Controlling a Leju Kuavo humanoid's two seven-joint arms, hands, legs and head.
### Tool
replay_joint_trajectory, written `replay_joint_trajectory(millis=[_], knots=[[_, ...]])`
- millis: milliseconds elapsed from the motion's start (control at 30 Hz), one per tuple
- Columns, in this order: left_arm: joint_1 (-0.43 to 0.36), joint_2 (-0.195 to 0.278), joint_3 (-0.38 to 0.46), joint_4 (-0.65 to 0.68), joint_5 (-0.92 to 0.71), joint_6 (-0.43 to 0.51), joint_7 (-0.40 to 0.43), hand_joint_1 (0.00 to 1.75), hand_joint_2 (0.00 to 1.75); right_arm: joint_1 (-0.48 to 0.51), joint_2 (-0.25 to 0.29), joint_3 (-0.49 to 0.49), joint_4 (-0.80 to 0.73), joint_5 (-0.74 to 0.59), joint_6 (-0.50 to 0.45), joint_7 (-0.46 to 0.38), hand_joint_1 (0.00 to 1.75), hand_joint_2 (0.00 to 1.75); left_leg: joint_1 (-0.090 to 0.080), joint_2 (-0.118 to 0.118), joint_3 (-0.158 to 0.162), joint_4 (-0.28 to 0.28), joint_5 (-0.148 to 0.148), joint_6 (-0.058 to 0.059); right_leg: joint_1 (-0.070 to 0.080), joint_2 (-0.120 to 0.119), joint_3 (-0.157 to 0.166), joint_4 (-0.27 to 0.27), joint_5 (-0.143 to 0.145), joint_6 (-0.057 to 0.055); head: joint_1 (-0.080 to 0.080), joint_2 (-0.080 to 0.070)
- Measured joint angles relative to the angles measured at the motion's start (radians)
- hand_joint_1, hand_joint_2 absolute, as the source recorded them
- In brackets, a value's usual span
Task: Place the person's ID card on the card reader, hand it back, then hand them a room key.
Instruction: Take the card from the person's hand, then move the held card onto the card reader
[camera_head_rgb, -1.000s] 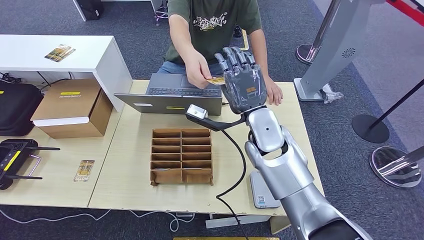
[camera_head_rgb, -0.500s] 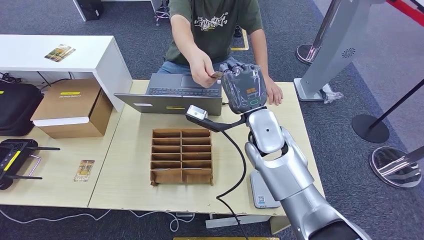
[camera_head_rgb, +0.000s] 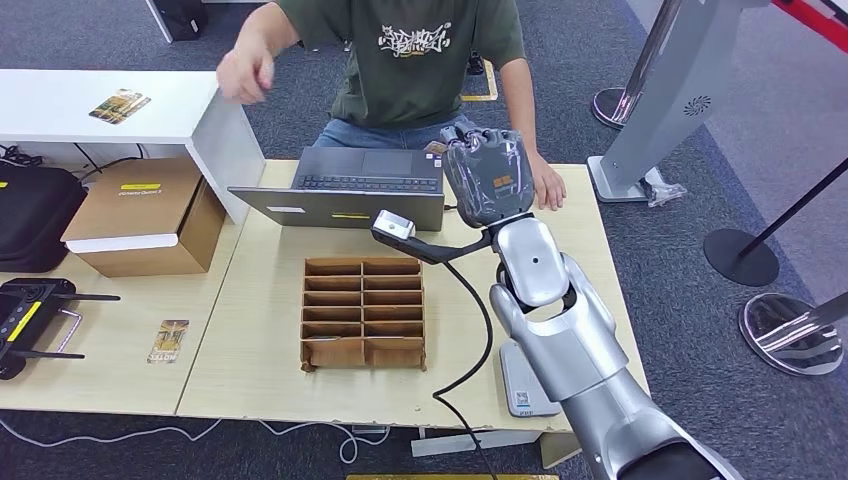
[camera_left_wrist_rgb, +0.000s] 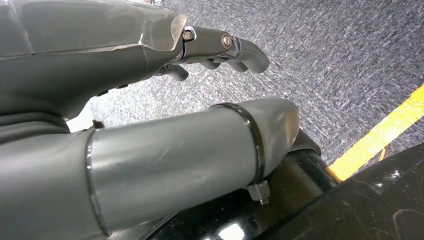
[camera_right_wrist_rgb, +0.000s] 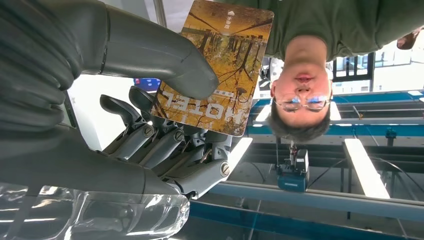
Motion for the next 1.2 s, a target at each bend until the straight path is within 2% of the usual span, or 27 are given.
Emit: replay_joint_trajectory(millis=[167, 267, 367, 533, 667, 967, 1200], knots=[[0.000, 0.000, 0.000, 0.000, 0.005, -0.001, -0.001, 0.00, 0.00, 0.000, 0.000, 0.000, 0.000, -0.020, 0.001, -0.001, 1.75, 1.75, 0.000, 0.000, 0.000, 0.000, 0.000, 0.000, 0.000, 0.000, 0.000, 0.000, 0.000, 0.000, 0.000, 0.000], [0.000, 0.003, 0.000, 0.000, 0.010, -0.008, -0.010, 0.00, 0.00, 0.003, 0.006, -0.011, 0.000, -0.132, 0.012, -0.010, 1.71, 1.75, 0.000, 0.000, 0.000, 0.000, 0.000, 0.000, 0.000, 0.000, 0.000, 0.000, 0.000, 0.000, 0.000, 0.000], [0.000, 0.009, 0.000, 0.000, 0.018, -0.016, -0.015, 0.00, 0.00, 0.010, 0.024, -0.052, -0.008, -0.362, 0.075, -0.027, 1.73, 1.75, 0.000, 0.000, 0.000, 0.000, 0.000, 0.000, 0.000, 0.000, 0.000, 0.000, 0.000, 0.000, 0.000, 0.000], [-0.001, 0.012, 0.000, 0.001, 0.022, -0.013, 0.005, 0.00, 0.00, 0.029, 0.046, -0.151, -0.029, -0.902, 0.269, -0.049, 1.75, 1.75, 0.000, 0.000, 0.000, 0.000, 0.000, 0.000, 0.000, 0.000, 0.000, 0.000, 0.000, 0.000, 0.000, 0.000], [-0.001, 0.011, 0.000, 0.002, 0.021, -0.009, 0.016, 0.00, 0.00, 0.036, 0.044, -0.202, -0.029, -1.126, 0.329, -0.049, 1.75, 1.75, 0.000, 0.000, 0.000, 0.000, 0.000, 0.000, 0.000, 0.000, 0.000, 0.000, 0.000, 0.000, 0.000, 0.000], [-0.002, 0.008, 0.000, 0.002, 0.019, -0.003, 0.034, 0.00, 0.00, 0.055, 0.028, -0.219, -0.027, -1.288, 0.348, -0.039, 1.75, 1.75, 0.000, 0.000, 0.000, 0.000, 0.000, 0.000, 0.000, 0.001, 0.000, 0.000, 0.000, 0.000, 0.000, 0.000], [-0.002, 0.005, 0.000, 0.002, 0.031, 0.003, 0.036, 0.00, 0.00, 0.069, 0.014, -0.220, -0.024, -1.325, 0.338, -0.042, 1.75, 1.75, 0.000, 0.000, 0.000, 0.000, 0.000, 0.000, 0.000, 0.001, 0.000, 0.000, 0.000, 0.000, 0.000, 0.000]])
